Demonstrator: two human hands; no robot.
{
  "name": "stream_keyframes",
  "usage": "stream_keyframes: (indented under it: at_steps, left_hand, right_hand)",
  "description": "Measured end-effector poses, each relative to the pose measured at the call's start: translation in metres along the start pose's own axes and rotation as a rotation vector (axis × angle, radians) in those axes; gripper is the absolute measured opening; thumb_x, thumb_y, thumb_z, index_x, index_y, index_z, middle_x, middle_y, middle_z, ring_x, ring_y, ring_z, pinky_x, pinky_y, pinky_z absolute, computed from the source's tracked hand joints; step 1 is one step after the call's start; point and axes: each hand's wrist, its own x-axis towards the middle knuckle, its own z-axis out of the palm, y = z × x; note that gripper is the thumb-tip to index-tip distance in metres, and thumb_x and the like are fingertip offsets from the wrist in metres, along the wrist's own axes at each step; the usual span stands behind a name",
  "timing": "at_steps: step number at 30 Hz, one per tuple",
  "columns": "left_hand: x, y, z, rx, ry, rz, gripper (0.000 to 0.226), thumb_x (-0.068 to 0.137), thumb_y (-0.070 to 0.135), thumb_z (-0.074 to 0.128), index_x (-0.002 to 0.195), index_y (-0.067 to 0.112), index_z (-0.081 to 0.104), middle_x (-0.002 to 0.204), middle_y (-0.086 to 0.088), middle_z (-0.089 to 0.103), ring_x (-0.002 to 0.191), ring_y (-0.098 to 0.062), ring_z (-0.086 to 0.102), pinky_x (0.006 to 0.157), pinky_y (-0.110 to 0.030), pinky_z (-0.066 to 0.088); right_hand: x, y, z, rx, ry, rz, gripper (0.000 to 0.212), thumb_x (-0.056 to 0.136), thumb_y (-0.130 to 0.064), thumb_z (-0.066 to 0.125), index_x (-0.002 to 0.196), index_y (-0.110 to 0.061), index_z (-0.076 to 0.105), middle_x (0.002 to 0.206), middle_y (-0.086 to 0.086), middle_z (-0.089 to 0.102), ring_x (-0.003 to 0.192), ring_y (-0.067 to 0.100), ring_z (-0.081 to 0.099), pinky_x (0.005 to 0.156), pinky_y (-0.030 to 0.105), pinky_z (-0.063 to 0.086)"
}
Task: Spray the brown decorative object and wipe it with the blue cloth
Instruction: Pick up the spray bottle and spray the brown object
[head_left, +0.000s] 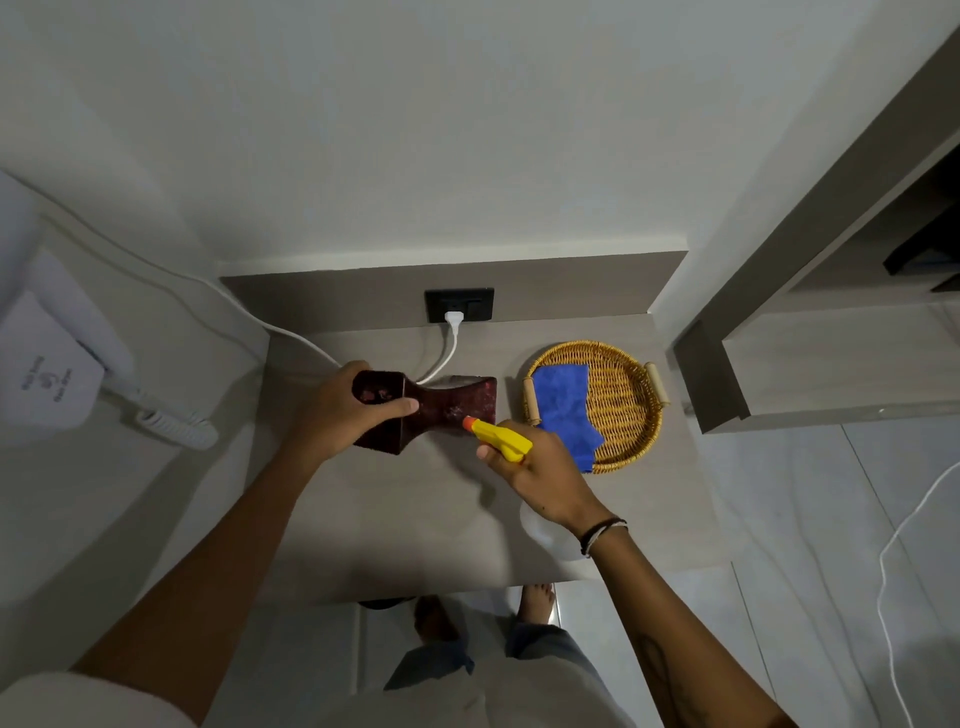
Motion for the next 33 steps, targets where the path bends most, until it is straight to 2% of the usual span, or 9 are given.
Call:
stream_keyframes:
  at_steps: [2,6,9,13,17,21,24,29,33]
  left_hand:
    - [0.003,-0.003,0.001,-0.128,-0.031,-0.084,0.065,0.055,0.076,0.088,0.099,0.029,0.077,0.094,0.001,0.082,0.090,-0.022,0.080,0.083,-0.049,0.067]
    - [0.001,-0.006,0.005,-0.276,-0.101,-0.122,0.038,0.055,0.071,0.088,0.092,0.063,0.079,0.090,0.024,0.082,0.082,-0.002,0.080,0.067,-0.027,0.061]
    - [0.001,-0.006,0.007,-0.331,-0.092,-0.149,0.037,0.058,0.069,0.088,0.093,0.063,0.079,0.093,0.025,0.082,0.084,0.000,0.080,0.061,-0.022,0.061]
    - [0.002,-0.013,0.012,-0.387,-0.065,-0.168,0.033,0.072,0.063,0.090,0.100,0.050,0.081,0.098,0.022,0.083,0.097,-0.011,0.081,0.078,-0.033,0.062]
    - [0.005,-0.026,0.011,-0.306,-0.185,-0.053,0.095,0.048,0.065,0.104,0.134,0.038,0.072,0.127,0.007,0.080,0.119,-0.015,0.076,0.101,-0.040,0.061]
    - [0.005,-0.036,0.006,-0.065,-0.276,0.133,0.141,0.044,0.049,0.109,0.166,0.030,0.040,0.163,-0.006,0.049,0.151,-0.026,0.050,0.123,-0.055,0.045]
    - [0.007,-0.040,0.007,-0.016,-0.230,0.245,0.121,0.045,0.040,0.108,0.153,0.028,0.055,0.147,-0.004,0.060,0.138,-0.025,0.060,0.114,-0.058,0.053]
    - [0.009,-0.037,0.004,0.058,-0.110,0.322,0.083,0.045,0.054,0.104,0.120,0.040,0.069,0.116,0.021,0.076,0.106,0.002,0.072,0.093,-0.044,0.064]
    - [0.010,-0.033,0.007,-0.086,-0.075,0.145,0.076,0.051,0.063,0.102,0.114,0.041,0.067,0.115,0.010,0.079,0.106,-0.013,0.077,0.093,-0.048,0.065]
  right_hand:
    - [0.000,-0.002,0.002,-0.028,-0.030,-0.008,0.032,0.104,-0.044,0.064,0.117,-0.017,0.073,0.083,0.003,0.067,0.074,0.021,0.062,0.068,0.045,0.053]
    - [0.007,-0.008,0.006,-0.058,-0.018,0.005,0.037,0.104,-0.047,0.060,0.119,-0.016,0.073,0.087,0.001,0.070,0.079,0.019,0.065,0.073,0.047,0.054]
    - [0.011,-0.014,0.006,-0.082,-0.014,0.029,0.036,0.105,-0.044,0.060,0.124,-0.016,0.072,0.094,0.003,0.073,0.083,0.020,0.067,0.075,0.047,0.056]
    - [0.012,-0.011,0.005,-0.164,-0.033,0.085,0.036,0.106,-0.043,0.060,0.126,-0.016,0.071,0.104,0.006,0.077,0.091,0.023,0.071,0.080,0.049,0.060]
    - [0.009,-0.006,0.002,-0.140,-0.027,0.105,0.037,0.106,-0.043,0.060,0.127,-0.015,0.071,0.105,0.006,0.077,0.090,0.023,0.071,0.079,0.048,0.060]
    - [0.007,-0.002,0.001,-0.101,0.002,0.109,0.033,0.106,-0.040,0.062,0.125,-0.016,0.072,0.099,0.005,0.076,0.085,0.022,0.069,0.075,0.047,0.059]
    - [0.006,0.001,0.003,-0.084,0.032,0.110,0.030,0.105,-0.040,0.064,0.115,-0.013,0.072,0.092,0.005,0.074,0.079,0.022,0.067,0.071,0.048,0.057]
    - [-0.001,0.003,0.004,-0.055,0.043,0.123,0.033,0.104,-0.042,0.065,0.121,-0.014,0.072,0.090,0.004,0.073,0.078,0.021,0.066,0.071,0.047,0.057]
    - [-0.007,0.003,0.007,-0.048,0.045,0.098,0.019,0.103,-0.040,0.067,0.104,-0.022,0.069,0.076,-0.011,0.062,0.068,0.009,0.058,0.063,0.031,0.048]
